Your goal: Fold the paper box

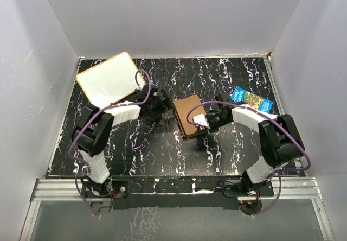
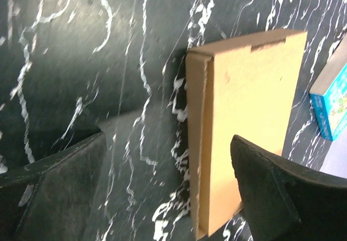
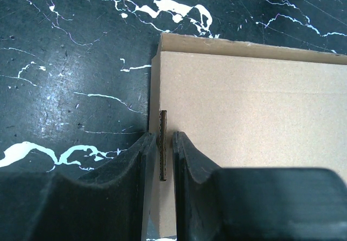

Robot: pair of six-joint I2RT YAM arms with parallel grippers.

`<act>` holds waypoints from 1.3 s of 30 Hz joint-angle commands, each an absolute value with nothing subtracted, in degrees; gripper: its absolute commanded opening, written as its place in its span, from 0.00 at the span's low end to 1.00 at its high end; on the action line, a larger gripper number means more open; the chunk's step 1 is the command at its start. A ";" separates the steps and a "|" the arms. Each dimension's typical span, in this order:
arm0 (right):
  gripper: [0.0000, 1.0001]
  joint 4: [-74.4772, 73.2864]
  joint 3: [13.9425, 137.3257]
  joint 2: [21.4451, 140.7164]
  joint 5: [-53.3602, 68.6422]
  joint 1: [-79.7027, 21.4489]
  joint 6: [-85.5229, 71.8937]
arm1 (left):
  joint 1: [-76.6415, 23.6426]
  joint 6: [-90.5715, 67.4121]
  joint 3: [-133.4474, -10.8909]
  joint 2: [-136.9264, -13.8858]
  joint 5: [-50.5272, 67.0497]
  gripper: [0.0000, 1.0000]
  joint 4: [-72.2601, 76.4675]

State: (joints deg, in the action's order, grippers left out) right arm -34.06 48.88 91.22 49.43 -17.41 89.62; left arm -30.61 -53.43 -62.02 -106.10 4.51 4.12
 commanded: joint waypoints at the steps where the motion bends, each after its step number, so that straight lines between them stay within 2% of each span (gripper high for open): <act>1: 0.24 -37.00 46.93 94.73 44.23 -18.70 88.77 | -30.94 -49.59 -55.68 -97.21 3.52 0.97 6.46; 4: 0.24 -37.00 46.94 94.74 44.23 -18.67 88.74 | -30.87 -48.25 -50.10 -91.59 2.57 0.97 10.74; 10: 0.24 -37.00 46.89 94.68 44.19 -18.80 88.68 | -30.37 -52.98 -37.29 -86.66 12.43 0.97 26.20; 14: 0.24 -36.94 46.91 94.72 44.10 -18.75 88.59 | -33.11 -57.57 -33.60 -85.63 10.85 0.93 27.85; 20: 0.24 -36.84 47.00 94.77 44.03 -18.89 88.42 | -42.74 -62.16 -36.54 -86.39 -0.26 0.92 20.78; 26: 0.24 -36.83 46.93 94.74 43.98 -18.87 88.42 | -46.88 -66.53 -40.37 -92.05 -4.98 0.90 19.03; 28: 0.24 -36.83 46.93 94.81 43.99 -18.89 88.42 | -47.66 -67.10 -42.28 -93.92 -5.77 0.86 17.49; 32: 0.24 -36.87 46.98 94.79 43.95 -18.98 88.33 | -48.73 -69.75 -44.64 -96.84 -5.79 0.71 16.32; 38: 0.24 -36.83 47.02 94.87 43.95 -18.98 88.24 | -51.20 -74.95 -46.00 -98.14 -6.85 0.60 12.46; 39: 0.24 -36.87 47.02 94.91 43.92 -18.96 88.24 | -51.64 -75.91 -45.86 -97.97 -7.16 0.55 12.06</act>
State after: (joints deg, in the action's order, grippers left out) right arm -34.11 48.97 91.24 49.21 -17.52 89.43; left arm -49.82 -71.31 -45.17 -97.93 -5.26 17.65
